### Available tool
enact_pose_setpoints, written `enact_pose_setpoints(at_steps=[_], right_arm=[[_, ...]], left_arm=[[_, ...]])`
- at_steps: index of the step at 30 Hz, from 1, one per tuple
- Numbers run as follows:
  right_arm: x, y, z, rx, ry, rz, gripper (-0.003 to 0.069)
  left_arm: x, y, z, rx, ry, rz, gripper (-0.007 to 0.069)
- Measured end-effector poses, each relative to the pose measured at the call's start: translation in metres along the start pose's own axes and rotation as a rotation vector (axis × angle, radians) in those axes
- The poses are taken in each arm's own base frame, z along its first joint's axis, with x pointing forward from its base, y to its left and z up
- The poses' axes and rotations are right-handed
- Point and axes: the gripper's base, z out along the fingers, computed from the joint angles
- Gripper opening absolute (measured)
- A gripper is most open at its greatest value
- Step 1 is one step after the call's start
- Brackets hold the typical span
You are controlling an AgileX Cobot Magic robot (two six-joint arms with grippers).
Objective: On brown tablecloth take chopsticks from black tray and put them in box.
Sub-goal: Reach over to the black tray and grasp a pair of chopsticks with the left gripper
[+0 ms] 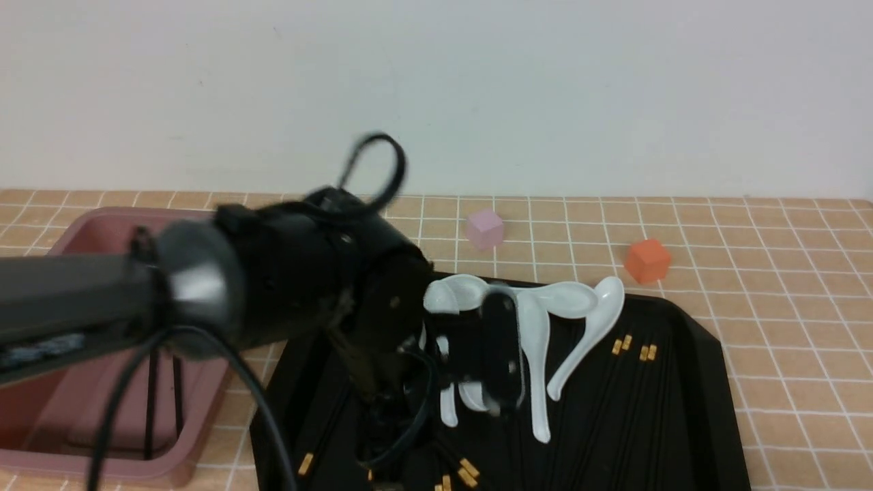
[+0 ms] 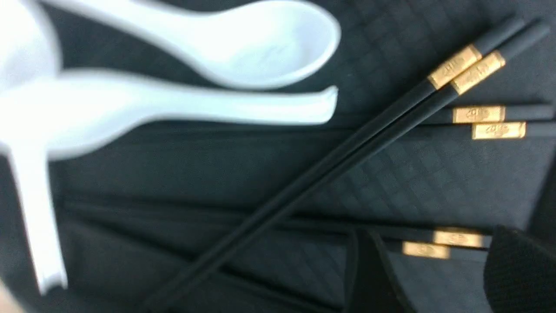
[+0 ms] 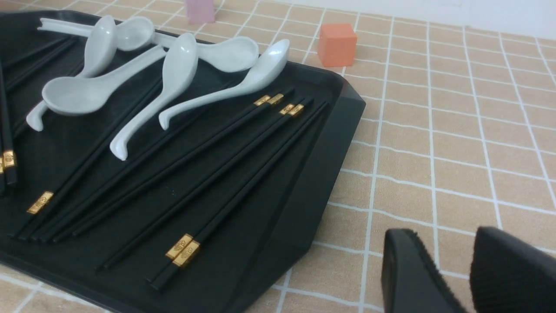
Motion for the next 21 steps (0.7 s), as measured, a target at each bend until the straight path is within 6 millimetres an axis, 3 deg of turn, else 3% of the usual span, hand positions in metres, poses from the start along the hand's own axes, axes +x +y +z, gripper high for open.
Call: enact_pose_setpoints(at_steps=[6, 21], right_arm=[[0.000, 0.000, 0.000, 0.000, 0.000, 0.000, 0.0240], [0.000, 0.000, 0.000, 0.000, 0.000, -0.001, 0.0240]], left_arm=[[-0.002, 0.001, 0.021, 0.006, 0.020, 0.183, 0.0337], [-0.004, 0.005, 0.037, -0.035, 0.027, 0.250, 0.0323]])
